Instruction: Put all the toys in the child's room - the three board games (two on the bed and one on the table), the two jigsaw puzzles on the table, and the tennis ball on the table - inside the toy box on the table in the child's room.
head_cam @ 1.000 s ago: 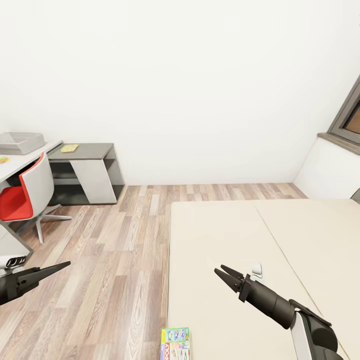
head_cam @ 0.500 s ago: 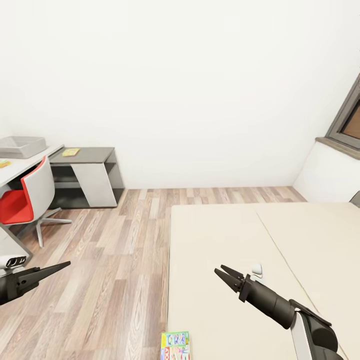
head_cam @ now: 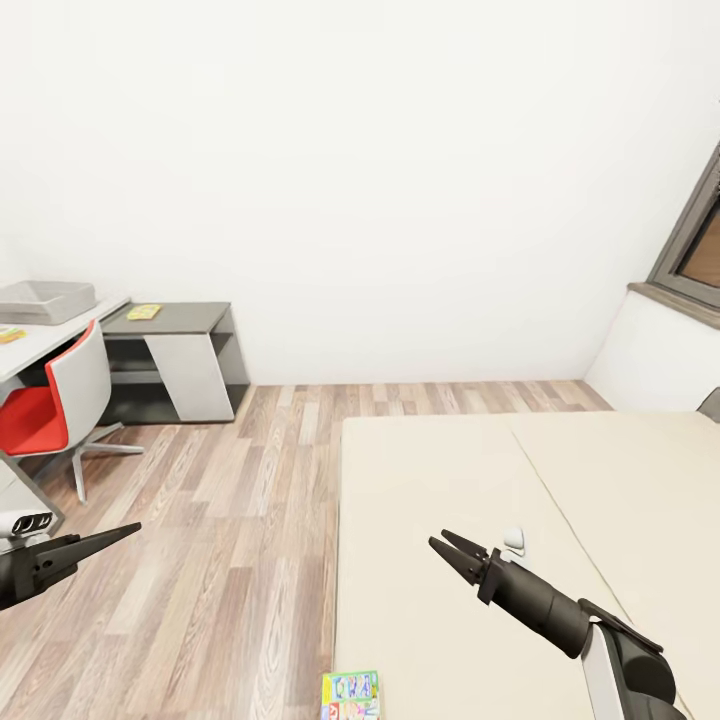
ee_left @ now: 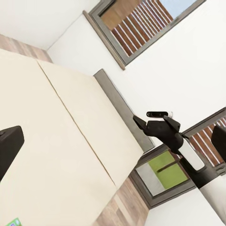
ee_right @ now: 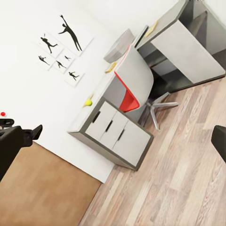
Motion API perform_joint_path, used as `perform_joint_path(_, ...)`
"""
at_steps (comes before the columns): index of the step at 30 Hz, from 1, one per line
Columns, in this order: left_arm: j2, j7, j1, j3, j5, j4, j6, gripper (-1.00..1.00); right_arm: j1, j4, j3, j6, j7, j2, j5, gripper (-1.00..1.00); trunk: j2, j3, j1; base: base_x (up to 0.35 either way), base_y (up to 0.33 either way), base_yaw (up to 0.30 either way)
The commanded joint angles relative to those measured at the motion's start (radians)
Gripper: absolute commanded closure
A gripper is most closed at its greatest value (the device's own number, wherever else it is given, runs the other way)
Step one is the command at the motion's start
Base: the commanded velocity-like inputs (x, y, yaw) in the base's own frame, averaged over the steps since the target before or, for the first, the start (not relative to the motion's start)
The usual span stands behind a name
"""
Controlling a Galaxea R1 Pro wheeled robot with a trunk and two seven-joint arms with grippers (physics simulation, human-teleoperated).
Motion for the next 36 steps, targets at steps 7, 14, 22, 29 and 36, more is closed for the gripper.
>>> perform_joint_path(7, 0.001, -0.004, -0.001, 0.000, -0.001, 0.000, 0.011, -1.00, -0.001, 0.000, -0.001, 0.007, 0.002, 0.001, -0.002, -1.00, -0.002, 0.010, 0.001, 0.000, 0.000, 0.000)
perform_joint_path(14, 0.000, -0.004, -0.001, 0.000, -0.001, 0.000, 0.011, -1.00, -0.001, 0.000, -0.001, 0.007, 0.002, 0.002, -0.002, -1.00, -0.002, 0.021, 0.001, 0.000, 0.000, 0.000)
perform_joint_path(22, 0.001, -0.004, -0.001, 0.000, -0.001, 0.000, 0.011, -1.00, -0.001, 0.000, -0.001, 0.007, 0.002, 0.002, -0.002, -1.00, -0.002, 0.034, 0.001, 0.000, 0.000, 0.000)
perform_joint_path(29, 0.000, -0.004, -0.001, 0.000, -0.001, 0.000, 0.011, -1.00, -0.001, 0.000, -0.001, 0.007, 0.002, 0.001, -0.002, -1.00, -0.002, 0.046, 0.001, 0.000, 0.000, 0.000)
perform_joint_path(36, 0.000, -0.004, -0.001, 0.000, -0.001, 0.000, 0.011, -1.00, -0.001, 0.000, -0.001, 0.007, -0.003, 0.002, -0.002, -1.00, -0.002, 0.058, 0.001, 0.000, 0.000, 0.000)
